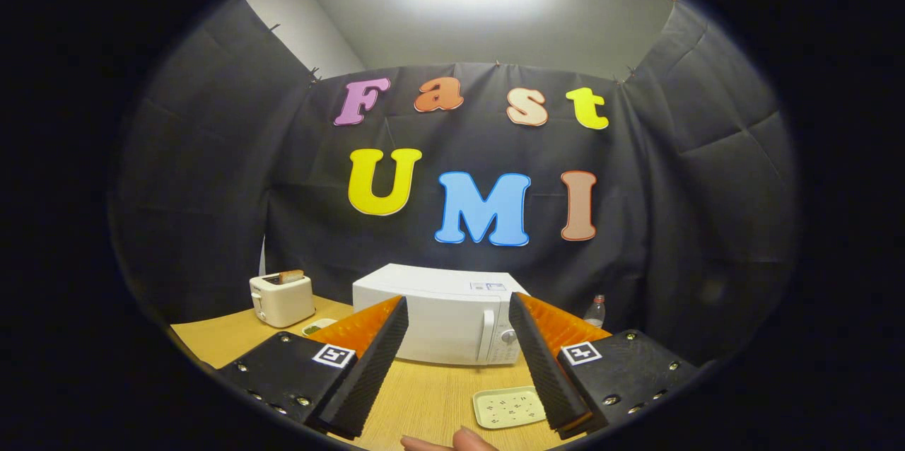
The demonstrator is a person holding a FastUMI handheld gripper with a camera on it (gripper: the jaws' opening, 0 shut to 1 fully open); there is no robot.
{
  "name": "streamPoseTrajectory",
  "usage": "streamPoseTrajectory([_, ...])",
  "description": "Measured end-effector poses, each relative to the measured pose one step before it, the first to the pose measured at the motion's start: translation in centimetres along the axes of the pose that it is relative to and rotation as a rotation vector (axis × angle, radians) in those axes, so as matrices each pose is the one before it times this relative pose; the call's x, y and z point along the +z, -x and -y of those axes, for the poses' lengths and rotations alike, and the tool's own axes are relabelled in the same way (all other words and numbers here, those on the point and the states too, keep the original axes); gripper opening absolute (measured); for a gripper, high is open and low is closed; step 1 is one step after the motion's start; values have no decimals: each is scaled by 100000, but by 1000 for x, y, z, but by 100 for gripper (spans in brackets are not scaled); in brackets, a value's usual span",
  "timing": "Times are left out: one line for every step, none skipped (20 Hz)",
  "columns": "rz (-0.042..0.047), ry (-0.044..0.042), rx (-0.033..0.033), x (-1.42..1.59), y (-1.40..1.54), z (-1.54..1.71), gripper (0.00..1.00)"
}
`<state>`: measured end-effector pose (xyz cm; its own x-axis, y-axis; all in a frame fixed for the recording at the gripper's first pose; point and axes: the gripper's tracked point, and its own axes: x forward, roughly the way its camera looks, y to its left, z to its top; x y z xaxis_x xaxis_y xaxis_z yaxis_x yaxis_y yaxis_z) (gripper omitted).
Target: Open the microwave, put the food inside, and close the microwave door.
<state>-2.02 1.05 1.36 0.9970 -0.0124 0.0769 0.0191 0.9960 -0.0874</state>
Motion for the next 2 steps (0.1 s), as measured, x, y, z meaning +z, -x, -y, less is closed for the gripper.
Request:
streamPoseTrajectory([-488,-71,374,-160,-83,-103,91])
streamPoseTrajectory([-332,-45,182,-129,-135,-10,91])
